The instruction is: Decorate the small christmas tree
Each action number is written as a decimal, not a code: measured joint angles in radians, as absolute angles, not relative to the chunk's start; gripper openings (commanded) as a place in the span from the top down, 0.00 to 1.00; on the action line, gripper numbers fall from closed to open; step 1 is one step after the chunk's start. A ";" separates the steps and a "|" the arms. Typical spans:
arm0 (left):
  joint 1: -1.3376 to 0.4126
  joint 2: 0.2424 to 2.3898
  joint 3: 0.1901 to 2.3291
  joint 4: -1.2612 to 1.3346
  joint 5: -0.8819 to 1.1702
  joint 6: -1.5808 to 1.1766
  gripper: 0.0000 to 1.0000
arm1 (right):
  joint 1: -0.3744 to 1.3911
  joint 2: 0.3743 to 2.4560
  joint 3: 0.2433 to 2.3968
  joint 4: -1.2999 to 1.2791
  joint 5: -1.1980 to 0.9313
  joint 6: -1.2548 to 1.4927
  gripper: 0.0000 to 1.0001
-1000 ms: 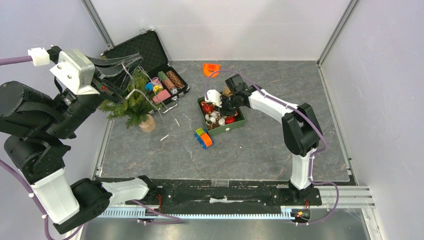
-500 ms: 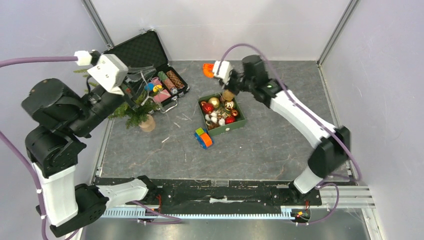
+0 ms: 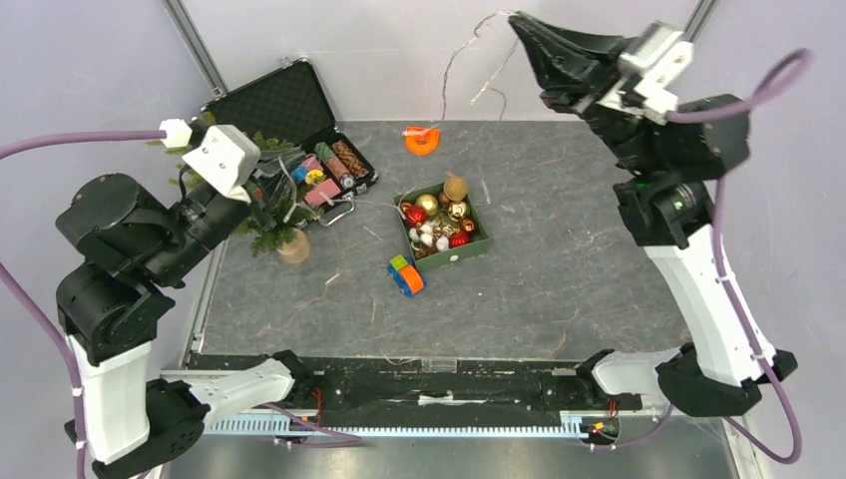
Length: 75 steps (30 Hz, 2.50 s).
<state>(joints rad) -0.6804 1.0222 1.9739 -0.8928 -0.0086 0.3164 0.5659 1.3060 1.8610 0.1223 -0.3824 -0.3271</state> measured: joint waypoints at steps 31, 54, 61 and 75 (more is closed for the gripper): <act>-0.680 0.835 0.935 -0.907 0.464 0.514 0.98 | 0.567 1.171 0.877 -0.179 0.117 -0.067 0.24; -0.680 0.727 0.758 -0.737 0.175 0.518 0.98 | 0.473 1.897 1.228 -0.161 0.054 -0.045 0.86; -0.679 0.756 0.758 -0.702 0.147 0.518 0.98 | 0.450 1.869 1.174 -0.109 0.116 -0.044 1.00; -0.678 0.765 0.758 -0.701 0.132 0.519 0.98 | 0.085 1.867 1.176 -0.098 0.190 -0.046 1.00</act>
<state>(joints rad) -0.6781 0.7654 0.7578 -0.7006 0.1322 0.5186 0.0849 1.8668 1.1755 -0.0982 0.1902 -0.0460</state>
